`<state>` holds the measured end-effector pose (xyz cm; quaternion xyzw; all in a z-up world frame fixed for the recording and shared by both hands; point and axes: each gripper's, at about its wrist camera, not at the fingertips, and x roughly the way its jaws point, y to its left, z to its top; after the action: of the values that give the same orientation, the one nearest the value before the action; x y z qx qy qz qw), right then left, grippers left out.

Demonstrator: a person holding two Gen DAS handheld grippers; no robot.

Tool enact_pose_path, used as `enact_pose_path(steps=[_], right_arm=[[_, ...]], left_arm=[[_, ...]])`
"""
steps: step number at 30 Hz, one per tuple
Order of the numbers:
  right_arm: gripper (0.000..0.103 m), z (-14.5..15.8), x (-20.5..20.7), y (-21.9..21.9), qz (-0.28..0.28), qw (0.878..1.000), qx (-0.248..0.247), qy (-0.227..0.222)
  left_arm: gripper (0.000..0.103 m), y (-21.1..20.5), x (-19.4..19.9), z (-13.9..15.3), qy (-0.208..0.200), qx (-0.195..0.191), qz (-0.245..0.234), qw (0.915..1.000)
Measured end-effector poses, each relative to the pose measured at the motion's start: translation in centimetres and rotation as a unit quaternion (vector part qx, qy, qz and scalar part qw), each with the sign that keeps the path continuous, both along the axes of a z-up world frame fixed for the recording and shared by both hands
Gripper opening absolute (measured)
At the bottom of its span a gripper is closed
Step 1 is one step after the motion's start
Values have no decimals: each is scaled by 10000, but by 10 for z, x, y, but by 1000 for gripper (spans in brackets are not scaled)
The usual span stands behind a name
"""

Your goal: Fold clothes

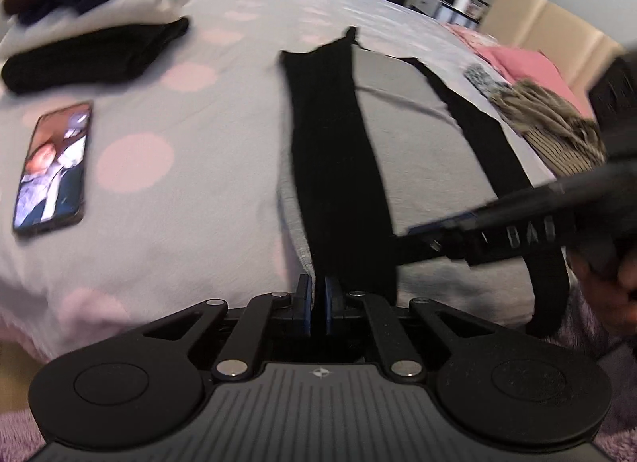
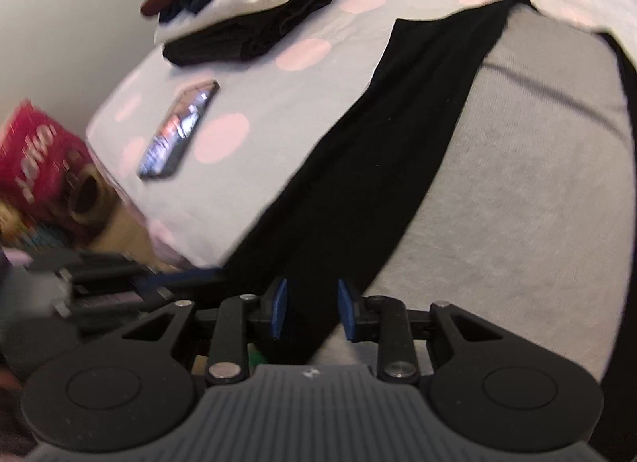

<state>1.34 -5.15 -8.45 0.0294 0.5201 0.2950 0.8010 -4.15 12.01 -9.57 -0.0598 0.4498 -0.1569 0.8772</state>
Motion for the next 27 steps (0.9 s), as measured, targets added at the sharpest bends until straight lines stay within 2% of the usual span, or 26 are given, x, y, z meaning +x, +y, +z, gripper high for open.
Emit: enact_pose_path(steps=[6,14,15,16,17,20,23,24,25,27], right_arm=[[34,6,3,15,97,9999,122,45],[34,-2,6,30,213,9995,-184,167],[32,-4,7,30,195,9994,-207,189],[20,-6,7,30,185,9994,-219,211],[15,-7,8,30,191,9993,-210,226],[11,-7,9,27,157,9994,-216,216],[10,-7,10,22,72,9995,-204,226],[10,-8,11,20,45,9995,-195,241],[10,-8,11,19,21,9995,-186,256],[10,-9,12,16,-15,9995,-146,278]], left_arm=[[4,-15,0,3,-55,44,-297,9995],[4,-30,-3,5,-164,53,-720,9973],[4,-30,-4,5,-163,54,-740,9971],[4,-30,-4,4,-147,67,-748,9971],[4,-30,-4,4,-130,68,-756,9970],[7,-27,-3,10,-96,-26,-795,9968],[27,-16,3,22,-15,-158,-813,9966],[43,-11,7,26,56,-183,-815,9965],[50,-7,11,29,146,-166,-870,9960],[50,0,19,32,236,-20,-1027,9944]])
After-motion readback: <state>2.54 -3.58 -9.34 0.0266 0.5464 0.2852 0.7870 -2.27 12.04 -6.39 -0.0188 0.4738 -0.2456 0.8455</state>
